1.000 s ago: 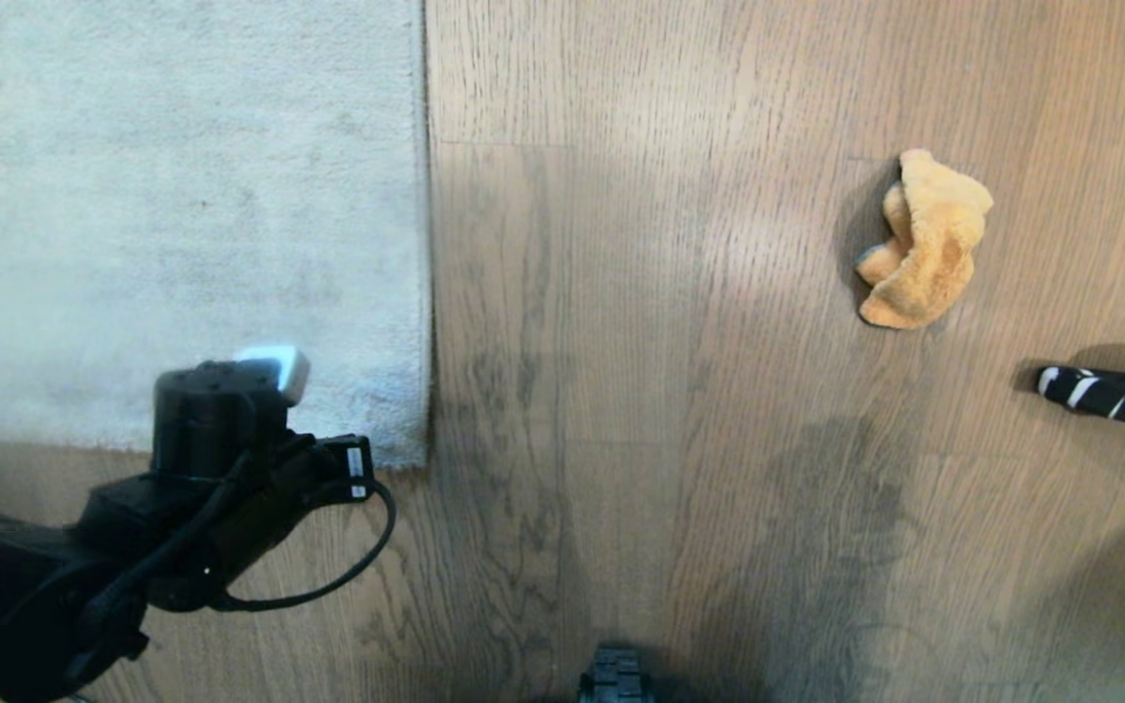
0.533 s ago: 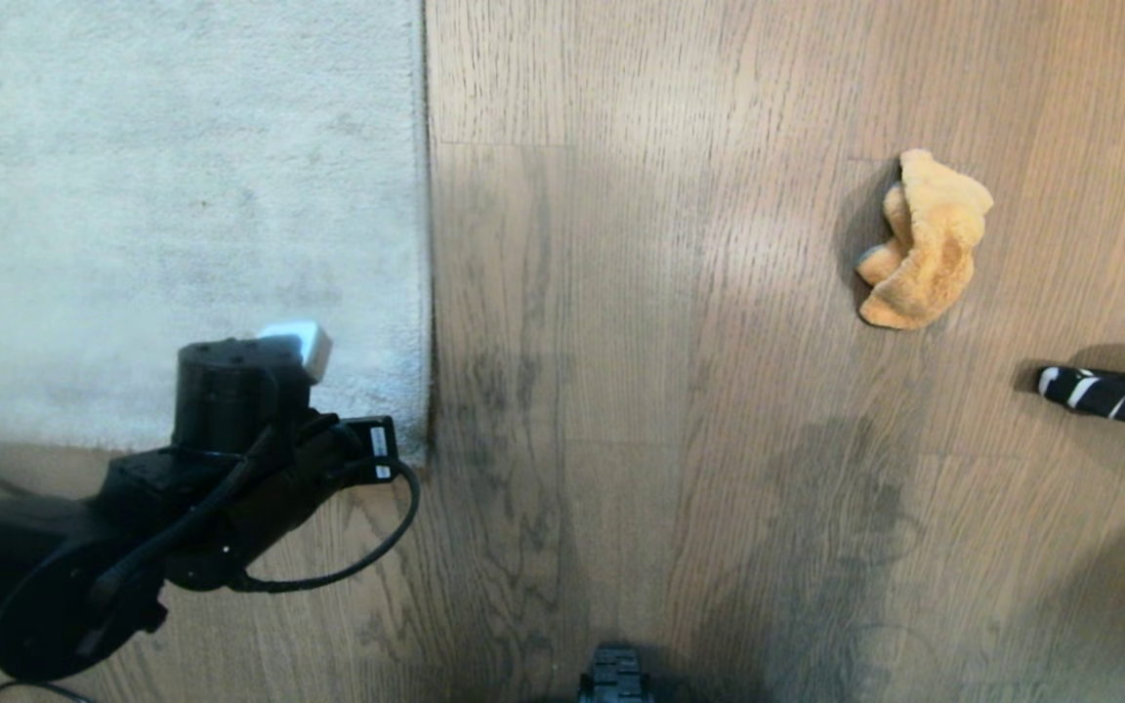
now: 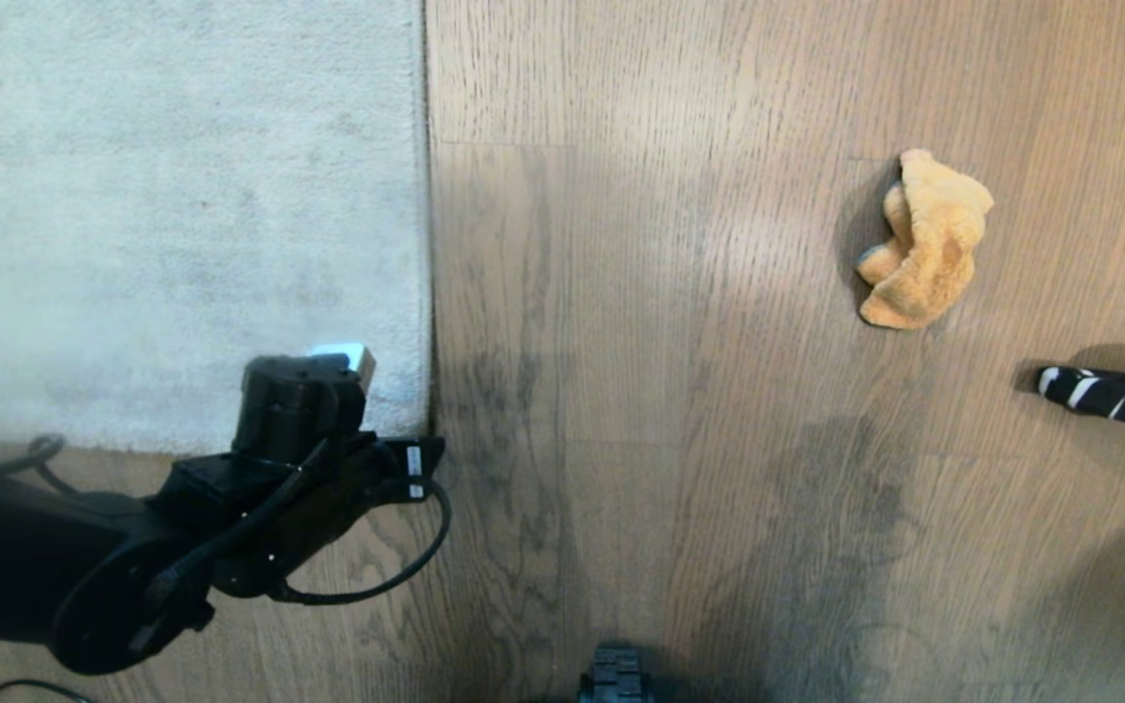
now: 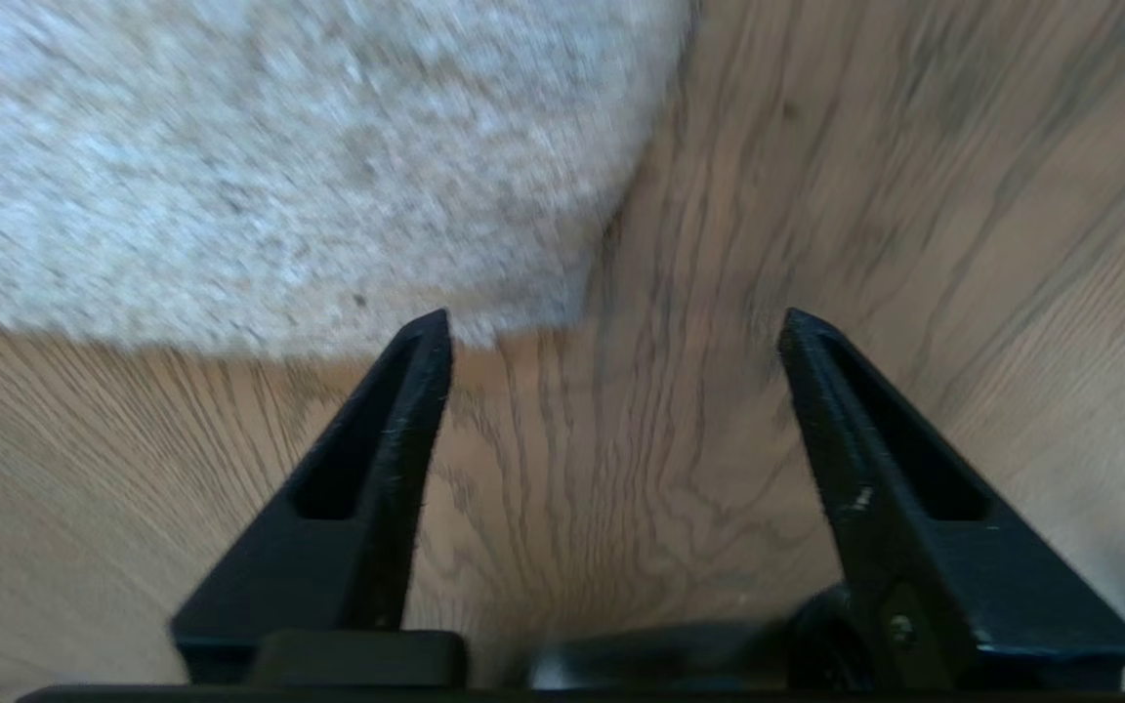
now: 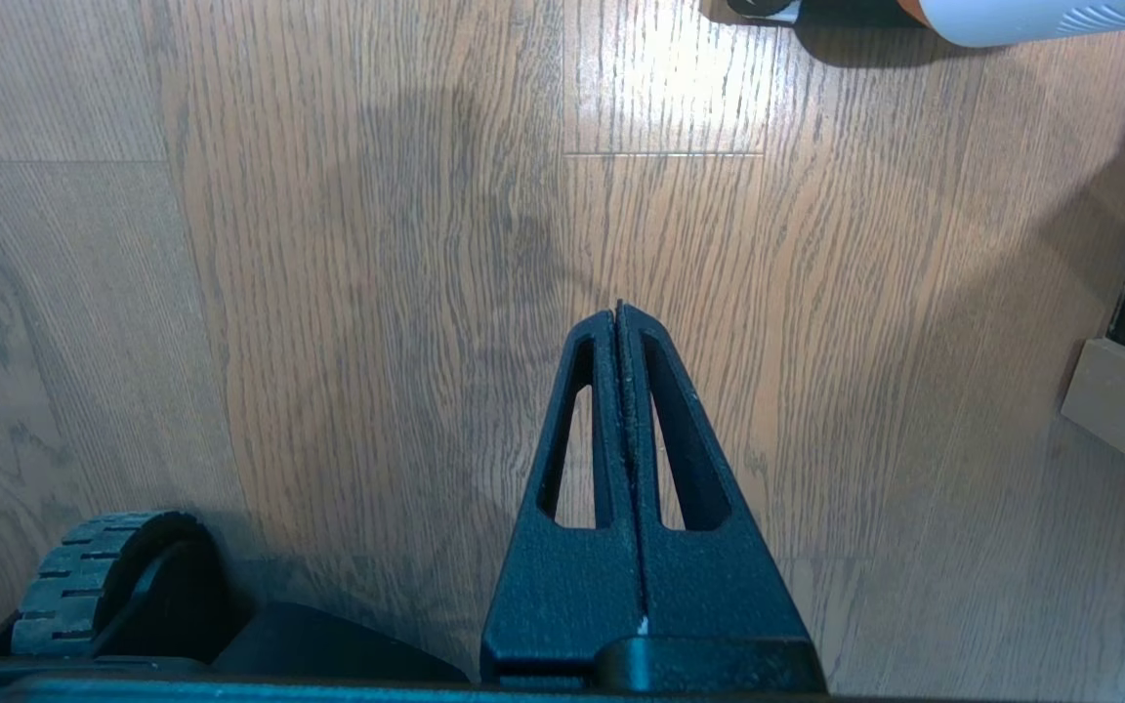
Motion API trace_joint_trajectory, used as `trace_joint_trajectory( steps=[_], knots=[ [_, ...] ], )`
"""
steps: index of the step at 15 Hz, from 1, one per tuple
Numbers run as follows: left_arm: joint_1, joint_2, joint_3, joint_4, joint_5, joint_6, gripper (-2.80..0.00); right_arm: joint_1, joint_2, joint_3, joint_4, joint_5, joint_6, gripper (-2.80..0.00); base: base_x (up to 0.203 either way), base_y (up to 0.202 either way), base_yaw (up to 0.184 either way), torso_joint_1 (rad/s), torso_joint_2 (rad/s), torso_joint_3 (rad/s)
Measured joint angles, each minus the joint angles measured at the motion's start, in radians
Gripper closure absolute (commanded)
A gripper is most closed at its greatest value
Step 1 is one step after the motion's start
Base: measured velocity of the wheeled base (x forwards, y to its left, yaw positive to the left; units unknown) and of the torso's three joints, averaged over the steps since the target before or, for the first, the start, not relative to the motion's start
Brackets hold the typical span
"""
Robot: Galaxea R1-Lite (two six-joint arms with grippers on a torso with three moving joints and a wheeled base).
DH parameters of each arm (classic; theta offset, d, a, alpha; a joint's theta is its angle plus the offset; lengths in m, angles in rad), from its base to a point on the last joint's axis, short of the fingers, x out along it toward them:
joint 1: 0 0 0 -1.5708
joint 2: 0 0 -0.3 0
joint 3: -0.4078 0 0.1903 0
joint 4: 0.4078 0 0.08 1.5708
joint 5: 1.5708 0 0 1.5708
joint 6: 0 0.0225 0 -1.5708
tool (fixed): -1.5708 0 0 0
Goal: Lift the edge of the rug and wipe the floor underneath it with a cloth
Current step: Lift up the carpet
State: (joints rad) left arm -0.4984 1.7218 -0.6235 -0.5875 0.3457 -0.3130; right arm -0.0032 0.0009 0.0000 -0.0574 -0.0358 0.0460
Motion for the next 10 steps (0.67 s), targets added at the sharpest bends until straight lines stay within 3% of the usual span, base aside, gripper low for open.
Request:
trace_joint_trajectory(
  steps=[5,10],
  knots=[
    [-0.025,0.011,-0.019,0.103,0.004,-0.013,-2.80,0.000,0.000,0.000,0.000,0.001,0.000,0.00,0.000,0.000,0.000,0.000,0.00,0.000],
    [-0.026,0.024,-0.012,0.120,0.032,-0.001,-2.80,0.000,0.000,0.000,0.000,0.001,0.000,0.00,0.000,0.000,0.000,0.000,0.00,0.000]
  ],
)
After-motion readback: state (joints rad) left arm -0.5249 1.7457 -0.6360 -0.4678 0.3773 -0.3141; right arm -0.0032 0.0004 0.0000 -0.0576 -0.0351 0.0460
